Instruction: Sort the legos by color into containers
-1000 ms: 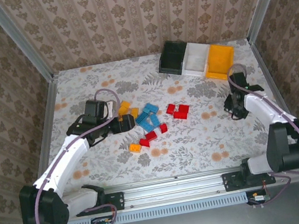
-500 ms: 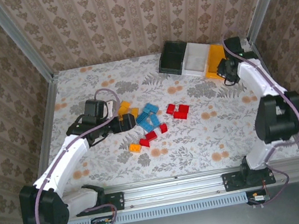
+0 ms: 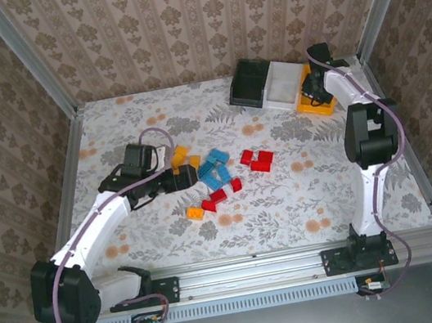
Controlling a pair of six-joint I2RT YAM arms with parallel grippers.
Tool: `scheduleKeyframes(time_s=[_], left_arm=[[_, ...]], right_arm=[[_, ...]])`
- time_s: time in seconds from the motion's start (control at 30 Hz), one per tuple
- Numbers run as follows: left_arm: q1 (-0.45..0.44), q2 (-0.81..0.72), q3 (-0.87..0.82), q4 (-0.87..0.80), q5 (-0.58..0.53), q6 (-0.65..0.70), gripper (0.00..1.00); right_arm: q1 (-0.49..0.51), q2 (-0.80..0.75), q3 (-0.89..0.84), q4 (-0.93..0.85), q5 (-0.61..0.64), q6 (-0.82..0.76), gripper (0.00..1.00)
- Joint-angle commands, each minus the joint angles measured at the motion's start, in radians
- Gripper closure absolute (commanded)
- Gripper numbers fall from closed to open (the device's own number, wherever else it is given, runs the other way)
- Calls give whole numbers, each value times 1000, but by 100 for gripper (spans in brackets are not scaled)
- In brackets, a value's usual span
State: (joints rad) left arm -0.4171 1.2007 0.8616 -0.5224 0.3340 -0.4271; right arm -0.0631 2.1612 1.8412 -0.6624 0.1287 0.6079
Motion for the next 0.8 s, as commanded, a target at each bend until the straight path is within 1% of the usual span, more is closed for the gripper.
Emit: scheduleKeyframes(time_s=[0.0,0.13,0.27,0.43,0.5,0.63,0.77], left_arm=[[8,-2,-21,10,6,-19,0],[8,-17,-32,10,-1,-27,0],[9,-36,-37,4,-13,-33,0],[9,-49,-42,19,-16,-52,0],[9,-53,-44,25,-11,-62,0],[9,-66,-56,27,-7,-67,0],[9,-79,-65,27,-6,-74,0]], right_arm=[[-7,62,86,-50,28,-23,84],[-22,145,169,-89,-15,-32,84],[-30,160,170,-87,-64,-53,84],[-30,153,118,-74,-136,-87,84],[-30,148,91,-73,-167,-108,87],[-29,97,-27,-6,-222,-124,87],[-21,67,-102,6,-269,-158,88]])
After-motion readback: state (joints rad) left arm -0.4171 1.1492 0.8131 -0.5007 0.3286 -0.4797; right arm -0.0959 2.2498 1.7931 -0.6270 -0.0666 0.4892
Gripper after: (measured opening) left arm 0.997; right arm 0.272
